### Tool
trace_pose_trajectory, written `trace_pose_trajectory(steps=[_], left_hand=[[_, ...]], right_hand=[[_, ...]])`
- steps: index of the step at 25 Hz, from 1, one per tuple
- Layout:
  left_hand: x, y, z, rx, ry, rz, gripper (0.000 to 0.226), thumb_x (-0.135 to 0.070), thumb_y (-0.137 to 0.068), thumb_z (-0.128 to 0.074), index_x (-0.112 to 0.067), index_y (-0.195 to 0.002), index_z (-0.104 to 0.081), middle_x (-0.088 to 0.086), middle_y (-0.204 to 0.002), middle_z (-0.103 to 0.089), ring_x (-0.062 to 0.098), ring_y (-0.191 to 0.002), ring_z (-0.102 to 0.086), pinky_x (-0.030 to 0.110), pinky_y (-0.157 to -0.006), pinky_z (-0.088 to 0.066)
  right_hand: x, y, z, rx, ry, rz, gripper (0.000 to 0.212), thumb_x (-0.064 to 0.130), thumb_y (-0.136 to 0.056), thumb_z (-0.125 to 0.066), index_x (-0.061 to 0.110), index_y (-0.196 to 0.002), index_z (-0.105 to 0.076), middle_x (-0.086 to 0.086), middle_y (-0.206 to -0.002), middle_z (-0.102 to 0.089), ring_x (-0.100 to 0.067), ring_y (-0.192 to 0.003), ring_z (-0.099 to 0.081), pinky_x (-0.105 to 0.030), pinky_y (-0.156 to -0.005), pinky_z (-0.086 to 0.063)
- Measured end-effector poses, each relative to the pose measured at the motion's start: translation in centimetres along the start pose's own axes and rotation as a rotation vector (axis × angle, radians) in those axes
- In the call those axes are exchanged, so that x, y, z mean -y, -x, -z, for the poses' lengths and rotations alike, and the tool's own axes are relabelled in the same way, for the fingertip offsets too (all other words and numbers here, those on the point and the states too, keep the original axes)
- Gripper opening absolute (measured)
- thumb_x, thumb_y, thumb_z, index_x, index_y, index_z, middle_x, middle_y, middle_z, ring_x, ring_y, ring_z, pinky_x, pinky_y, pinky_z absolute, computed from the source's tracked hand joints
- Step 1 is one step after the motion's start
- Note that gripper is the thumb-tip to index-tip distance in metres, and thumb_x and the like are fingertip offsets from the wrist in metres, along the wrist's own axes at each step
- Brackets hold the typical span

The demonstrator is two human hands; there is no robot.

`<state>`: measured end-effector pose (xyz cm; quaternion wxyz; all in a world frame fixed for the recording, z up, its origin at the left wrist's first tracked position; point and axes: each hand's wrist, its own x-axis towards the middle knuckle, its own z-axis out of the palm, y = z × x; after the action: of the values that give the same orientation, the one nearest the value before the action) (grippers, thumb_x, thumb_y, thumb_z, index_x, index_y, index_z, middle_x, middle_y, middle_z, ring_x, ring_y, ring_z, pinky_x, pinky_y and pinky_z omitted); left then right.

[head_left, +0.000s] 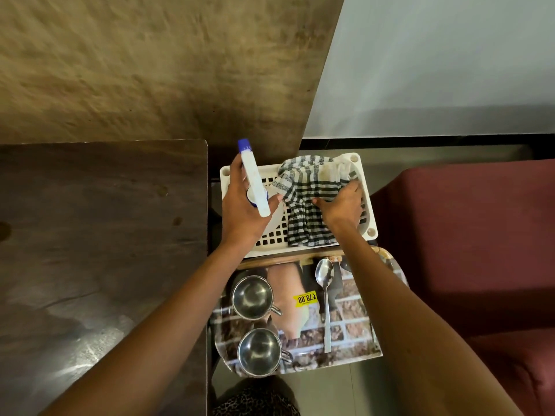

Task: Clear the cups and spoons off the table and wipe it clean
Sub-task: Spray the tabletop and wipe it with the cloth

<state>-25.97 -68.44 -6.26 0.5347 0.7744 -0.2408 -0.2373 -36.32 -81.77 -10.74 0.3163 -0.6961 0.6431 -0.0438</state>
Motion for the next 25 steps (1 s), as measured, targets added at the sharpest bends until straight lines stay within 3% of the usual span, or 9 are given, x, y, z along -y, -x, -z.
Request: trace_pose_trajectory(steps=[3, 5, 8, 11, 14, 17, 20, 23, 25], left_hand=[[0.5, -0.1, -0.1, -0.005, -0.002, 0.041, 0.087, -0.004, -0.074, -0.074, -0.015, -0.143, -0.023, -0.009, -0.125, -0.047, -0.015, -0.103, -0.044, -0.004, -0.081, -0.035], [0.4, -0.3, 0.1, -0.016, -0.001, 0.036, 0.082, -0.002, -0.074, -0.073, -0.015, -0.141, -0.028, -0.018, -0.116, -0.048, -0.021, -0.091, -0.049, 0.000, -0.080, -0.039], [-0.4, -0.3, 0.9, 0.005, 0.025, -0.030, 0.060, 0.004, -0.076, -0.066, -0.007, -0.130, -0.043, -0.010, -0.118, -0.055, -0.016, -0.093, -0.055, 0.006, -0.084, -0.043], [-2.5, 0.5, 3.0, 0.007, 0.088, -0.083, 0.046, 0.006, -0.077, -0.060, -0.004, -0.120, -0.049, 0.001, -0.115, -0.058, -0.012, -0.098, -0.056, 0.013, -0.087, -0.045], [-4.4, 2.2, 6.8, -0.033, 0.125, -0.107, 0.043, 0.006, -0.079, -0.062, -0.015, -0.115, -0.052, -0.003, -0.109, -0.059, -0.012, -0.091, -0.060, 0.005, -0.080, -0.044], [-5.2, 4.7, 11.7, -0.038, 0.191, -0.072, 0.053, 0.000, -0.073, -0.060, -0.035, -0.112, -0.051, -0.017, -0.108, -0.060, -0.001, -0.101, -0.061, 0.015, -0.084, -0.048], [-4.7, 7.8, 18.1, -0.047, 0.103, -0.090, 0.049, -0.002, -0.073, -0.054, -0.027, -0.115, -0.056, -0.020, -0.108, -0.061, -0.003, -0.104, -0.059, 0.016, -0.086, -0.047], [-3.4, 11.2, 23.8, -0.036, 0.010, -0.053, 0.048, 0.008, -0.080, -0.057, -0.038, -0.092, -0.057, -0.020, -0.085, -0.060, -0.013, -0.078, -0.058, 0.004, -0.063, -0.044], [-2.4, 12.6, 26.7, 0.003, -0.075, 0.003, 0.051, 0.010, -0.080, -0.056, -0.041, -0.084, -0.053, -0.016, -0.073, -0.055, -0.005, -0.066, -0.058, 0.007, -0.050, -0.041]], right_hand=[[0.4, -0.5, -0.4, 0.058, -0.051, -0.067, 0.055, 0.021, -0.076, -0.077, 0.002, -0.118, -0.047, -0.014, -0.114, -0.062, -0.030, -0.105, -0.059, -0.039, -0.090, -0.048], [0.7, -0.5, -0.4, 0.142, -0.221, -0.127, 0.035, 0.019, -0.079, -0.074, 0.005, -0.107, -0.059, -0.011, -0.107, -0.067, -0.025, -0.093, -0.064, -0.035, -0.082, -0.053], [1.2, 0.5, 0.6, 0.234, -0.533, -0.138, 0.021, 0.015, -0.083, -0.069, 0.012, -0.103, -0.062, -0.007, -0.103, -0.069, -0.022, -0.092, -0.065, -0.040, -0.087, -0.054], [2.7, 3.0, 2.5, 0.295, -0.713, -0.090, 0.024, 0.016, -0.088, -0.062, 0.016, -0.111, -0.057, -0.003, -0.103, -0.067, -0.021, -0.095, -0.065, -0.039, -0.086, -0.053], [4.9, 6.6, 4.1, 0.243, -0.864, -0.083, 0.023, 0.018, -0.090, -0.060, 0.017, -0.113, -0.055, -0.005, -0.106, -0.067, -0.022, -0.098, -0.064, -0.041, -0.088, -0.052], [6.8, 11.3, 4.6, 0.128, -0.968, -0.054, 0.021, 0.015, -0.091, -0.057, 0.017, -0.112, -0.053, -0.004, -0.107, -0.066, -0.021, -0.101, -0.063, -0.038, -0.090, -0.051], [9.1, 17.6, 3.9, 0.063, -1.019, -0.027, 0.017, 0.015, -0.091, -0.056, 0.022, -0.106, -0.053, -0.001, -0.107, -0.064, -0.020, -0.104, -0.061, -0.038, -0.092, -0.049], [10.9, 23.2, 1.4, -0.008, -1.055, -0.059, 0.021, 0.013, -0.091, -0.056, 0.019, -0.111, -0.051, -0.006, -0.117, -0.062, -0.023, -0.110, -0.059, -0.043, -0.099, -0.045], [11.8, 26.2, -0.3, -0.028, -1.069, -0.095, 0.037, 0.016, -0.090, -0.057, 0.012, -0.125, -0.047, -0.007, -0.127, -0.057, -0.023, -0.117, -0.054, -0.044, -0.104, -0.041]])
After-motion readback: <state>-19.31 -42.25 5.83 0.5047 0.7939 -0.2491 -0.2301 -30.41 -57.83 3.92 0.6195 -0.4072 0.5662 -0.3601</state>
